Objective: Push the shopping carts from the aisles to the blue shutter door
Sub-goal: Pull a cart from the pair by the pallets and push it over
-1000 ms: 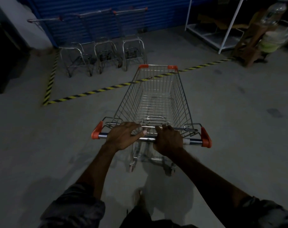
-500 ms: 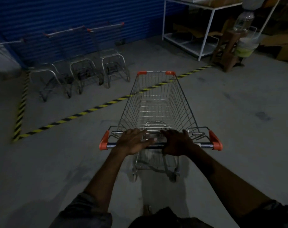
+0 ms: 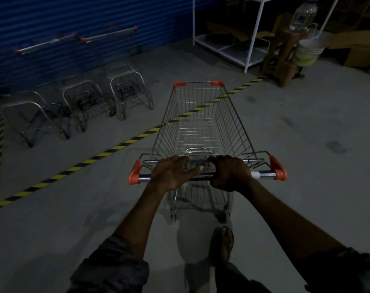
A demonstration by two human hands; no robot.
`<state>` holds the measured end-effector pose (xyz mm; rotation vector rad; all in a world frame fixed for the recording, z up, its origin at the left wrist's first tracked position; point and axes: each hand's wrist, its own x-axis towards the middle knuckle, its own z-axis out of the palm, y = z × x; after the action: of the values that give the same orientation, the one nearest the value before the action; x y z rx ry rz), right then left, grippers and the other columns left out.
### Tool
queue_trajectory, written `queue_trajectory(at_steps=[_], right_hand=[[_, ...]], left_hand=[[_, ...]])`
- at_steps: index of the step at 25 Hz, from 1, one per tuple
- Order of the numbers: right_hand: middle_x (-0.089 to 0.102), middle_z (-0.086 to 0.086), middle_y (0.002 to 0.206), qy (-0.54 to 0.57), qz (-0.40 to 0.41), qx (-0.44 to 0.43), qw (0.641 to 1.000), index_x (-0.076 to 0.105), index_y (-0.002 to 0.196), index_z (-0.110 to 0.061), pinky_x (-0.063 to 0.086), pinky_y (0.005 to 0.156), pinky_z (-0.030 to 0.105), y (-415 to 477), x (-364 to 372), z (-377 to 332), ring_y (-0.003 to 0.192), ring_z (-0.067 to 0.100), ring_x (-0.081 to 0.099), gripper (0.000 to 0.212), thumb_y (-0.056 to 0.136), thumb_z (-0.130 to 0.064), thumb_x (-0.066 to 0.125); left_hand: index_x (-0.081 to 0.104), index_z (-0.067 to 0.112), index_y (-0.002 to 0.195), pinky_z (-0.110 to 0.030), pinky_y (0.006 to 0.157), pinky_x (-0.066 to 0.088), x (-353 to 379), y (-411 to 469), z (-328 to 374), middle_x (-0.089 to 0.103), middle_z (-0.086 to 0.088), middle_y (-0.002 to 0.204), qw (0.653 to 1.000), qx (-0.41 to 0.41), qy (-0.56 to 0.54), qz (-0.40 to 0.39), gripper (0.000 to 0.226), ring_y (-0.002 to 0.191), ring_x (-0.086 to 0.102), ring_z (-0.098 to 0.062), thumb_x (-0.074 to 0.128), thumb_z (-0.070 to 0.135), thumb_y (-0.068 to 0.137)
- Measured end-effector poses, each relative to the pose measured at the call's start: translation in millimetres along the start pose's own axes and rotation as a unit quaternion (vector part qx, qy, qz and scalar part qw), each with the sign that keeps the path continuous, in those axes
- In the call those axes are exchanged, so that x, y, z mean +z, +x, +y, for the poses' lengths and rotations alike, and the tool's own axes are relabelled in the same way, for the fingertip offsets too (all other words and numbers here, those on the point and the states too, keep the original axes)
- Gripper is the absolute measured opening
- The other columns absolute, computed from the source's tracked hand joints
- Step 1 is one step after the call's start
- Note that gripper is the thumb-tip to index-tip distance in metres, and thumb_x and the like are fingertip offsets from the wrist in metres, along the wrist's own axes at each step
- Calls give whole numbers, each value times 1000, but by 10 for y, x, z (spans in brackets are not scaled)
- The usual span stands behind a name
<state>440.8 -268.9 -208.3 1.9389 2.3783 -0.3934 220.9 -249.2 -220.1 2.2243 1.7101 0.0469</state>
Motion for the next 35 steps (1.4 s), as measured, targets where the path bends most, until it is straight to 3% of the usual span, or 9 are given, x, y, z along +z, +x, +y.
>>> queue_trajectory(at_steps=[5, 10, 15, 18, 21, 25, 28, 32, 35], right_hand=[[64, 0, 131, -1, 8, 0, 1000, 49, 143, -35, 50, 97, 41, 923, -169, 319, 118, 27, 61, 74, 74, -60, 60], [67, 0, 124, -1, 10, -12, 1000, 54, 135, -37, 55, 91, 43, 1867, -479, 713, 111, 29, 65, 67, 73, -62, 59], [50, -2, 154, -7, -28, -86, 996, 40, 152, -41, 46, 109, 46, 2703, -867, 1182, 137, 28, 51, 85, 81, -89, 43], [52, 0, 153, 34, 14, -87, 995, 41, 153, -40, 44, 108, 44, 3258, -982, 1457, 138, 27, 51, 67, 99, -75, 26], [60, 6, 145, 25, 42, -47, 998, 48, 150, -33, 46, 103, 42, 3854, -1064, 1616, 129, 30, 57, 53, 105, -57, 33], [63, 7, 140, 15, 43, -39, 998, 53, 145, -34, 48, 101, 42, 4703, -1195, 1746, 126, 30, 59, 51, 103, -57, 36], [66, 5, 135, 5, 56, -39, 998, 57, 141, -31, 50, 99, 42, 5349, -1276, 1847, 122, 30, 61, 51, 103, -55, 33], [69, 6, 122, -58, 34, -79, 995, 62, 126, -18, 55, 85, 45, 6120, -1453, 1956, 106, 33, 65, 81, 83, -58, 5], [70, 6, 108, -54, 26, -65, 996, 66, 106, -18, 56, 76, 43, 6713, -1567, 2083, 95, 33, 67, 75, 79, -56, 8]], left_hand=[[61, 35, 130, -35, 99, 50, -148, 937, -104, 66, 3, 125, 999, 5, -6, 51, 80, 117, 62, -19, 32, 93, 82], [57, 39, 139, -32, 105, 41, -402, 1919, -86, 61, 3, 139, 999, -13, -14, 45, 68, 128, 56, -19, 40, 83, 90], [62, 37, 135, -33, 104, 42, -575, 2821, -38, 63, 4, 139, 997, -18, -20, 77, 57, 128, 58, -20, 41, 73, 96], [69, 31, 124, -34, 96, 48, -659, 3368, -8, 69, 2, 129, 995, -22, -10, 94, 45, 119, 62, -22, 42, 59, 101], [70, 25, 119, -38, 93, 52, -767, 3919, -42, 71, -2, 124, 994, -26, -8, 106, 51, 112, 65, -26, 38, 53, 91], [70, 27, 106, -38, 85, 53, -937, 4739, -296, 72, 0, 110, 993, -13, 9, 115, 54, 101, 67, -26, 30, 56, 85], [72, 25, 113, -39, 91, 53, -1039, 5374, -533, 72, -3, 119, 993, -21, -7, 120, 55, 108, 67, -28, 32, 53, 88], [72, 22, 121, -37, 100, 50, -1233, 6167, -811, 70, -3, 129, 993, 10, -10, 116, 71, 118, 64, -26, 17, 55, 90], [68, 14, 131, -35, 111, 42, -1431, 6776, -978, 63, -6, 140, 995, 32, -27, 92, 82, 129, 59, -25, 10, 54, 89]])
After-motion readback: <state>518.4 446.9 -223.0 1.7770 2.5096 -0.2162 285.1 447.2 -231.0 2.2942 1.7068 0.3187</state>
